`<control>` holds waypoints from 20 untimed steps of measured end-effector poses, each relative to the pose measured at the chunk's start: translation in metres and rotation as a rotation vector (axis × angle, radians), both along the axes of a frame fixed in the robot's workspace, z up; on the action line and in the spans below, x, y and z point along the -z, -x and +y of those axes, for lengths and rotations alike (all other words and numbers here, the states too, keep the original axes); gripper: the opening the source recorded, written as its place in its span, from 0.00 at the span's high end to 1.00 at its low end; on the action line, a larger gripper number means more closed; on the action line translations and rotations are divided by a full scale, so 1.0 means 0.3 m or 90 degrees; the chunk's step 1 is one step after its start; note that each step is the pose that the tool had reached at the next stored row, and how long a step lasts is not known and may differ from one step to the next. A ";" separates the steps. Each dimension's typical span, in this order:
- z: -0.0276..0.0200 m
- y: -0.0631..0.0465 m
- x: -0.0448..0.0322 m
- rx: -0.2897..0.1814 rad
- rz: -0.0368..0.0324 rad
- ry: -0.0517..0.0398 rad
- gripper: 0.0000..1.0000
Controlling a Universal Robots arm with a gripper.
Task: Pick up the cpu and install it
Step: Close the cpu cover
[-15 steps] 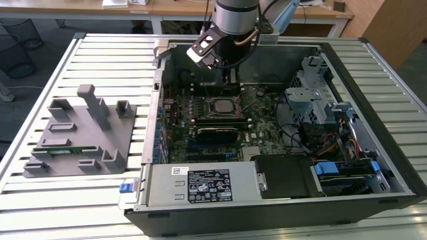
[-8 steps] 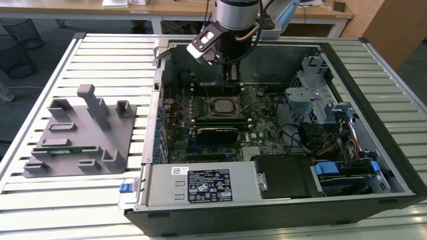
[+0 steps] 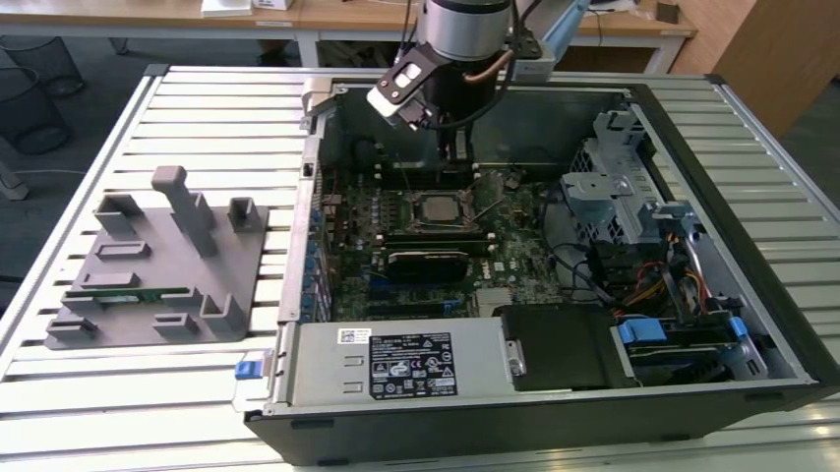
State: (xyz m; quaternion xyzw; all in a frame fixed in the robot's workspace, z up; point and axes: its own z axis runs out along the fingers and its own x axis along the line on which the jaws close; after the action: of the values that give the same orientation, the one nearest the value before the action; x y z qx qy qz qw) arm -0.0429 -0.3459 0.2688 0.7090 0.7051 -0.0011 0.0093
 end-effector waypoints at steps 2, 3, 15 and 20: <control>-0.007 0.000 0.000 0.000 -0.0001 -0.0001 0.89; -0.008 0.000 0.000 0.000 -0.0001 -0.0002 0.89; -0.009 -0.085 -0.019 0.000 0.0037 -0.0001 0.89; -0.008 -0.086 -0.040 0.000 0.0036 -0.0003 0.89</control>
State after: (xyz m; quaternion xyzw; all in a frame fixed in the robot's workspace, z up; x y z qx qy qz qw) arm -0.0170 -0.3484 0.2808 0.7090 0.7052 -0.0029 0.0071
